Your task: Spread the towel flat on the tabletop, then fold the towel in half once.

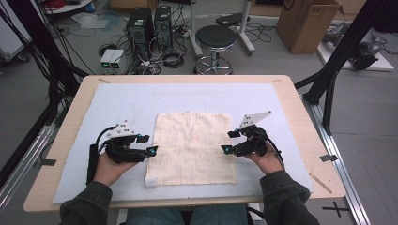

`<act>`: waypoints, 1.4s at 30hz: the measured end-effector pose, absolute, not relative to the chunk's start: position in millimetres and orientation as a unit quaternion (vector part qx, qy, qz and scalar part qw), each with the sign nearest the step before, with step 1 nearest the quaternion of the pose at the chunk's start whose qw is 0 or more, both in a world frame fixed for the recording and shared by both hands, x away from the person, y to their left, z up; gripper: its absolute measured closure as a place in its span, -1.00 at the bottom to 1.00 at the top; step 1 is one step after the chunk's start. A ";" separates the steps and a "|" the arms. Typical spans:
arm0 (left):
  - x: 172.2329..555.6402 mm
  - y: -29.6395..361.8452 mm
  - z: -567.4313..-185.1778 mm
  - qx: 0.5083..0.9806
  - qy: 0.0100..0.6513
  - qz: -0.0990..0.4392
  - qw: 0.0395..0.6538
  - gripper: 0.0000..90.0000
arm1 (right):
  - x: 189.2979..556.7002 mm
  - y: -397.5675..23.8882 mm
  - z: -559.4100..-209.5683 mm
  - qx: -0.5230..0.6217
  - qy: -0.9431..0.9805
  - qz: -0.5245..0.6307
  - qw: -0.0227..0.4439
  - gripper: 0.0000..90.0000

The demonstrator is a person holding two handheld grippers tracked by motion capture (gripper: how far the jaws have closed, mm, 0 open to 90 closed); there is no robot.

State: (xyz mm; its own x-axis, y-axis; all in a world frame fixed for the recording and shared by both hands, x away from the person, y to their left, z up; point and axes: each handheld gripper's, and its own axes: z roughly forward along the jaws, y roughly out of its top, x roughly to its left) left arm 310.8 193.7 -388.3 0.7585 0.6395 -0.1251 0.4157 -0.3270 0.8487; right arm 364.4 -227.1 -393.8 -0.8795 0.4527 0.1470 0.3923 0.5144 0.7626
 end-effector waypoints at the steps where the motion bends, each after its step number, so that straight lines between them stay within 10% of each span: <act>1: 312.9 193.5 -386.9 0.808 0.326 0.118 0.476 -0.09 | 364.4 -227.1 -393.8 0.243 0.869 0.429 0.035 -0.35; 42: 439.7 187.3 -427.4 0.744 0.487 0.148 0.433 0.27 | 477.2 -234.1 -416.4 0.372 0.841 0.384 0.083 -0.02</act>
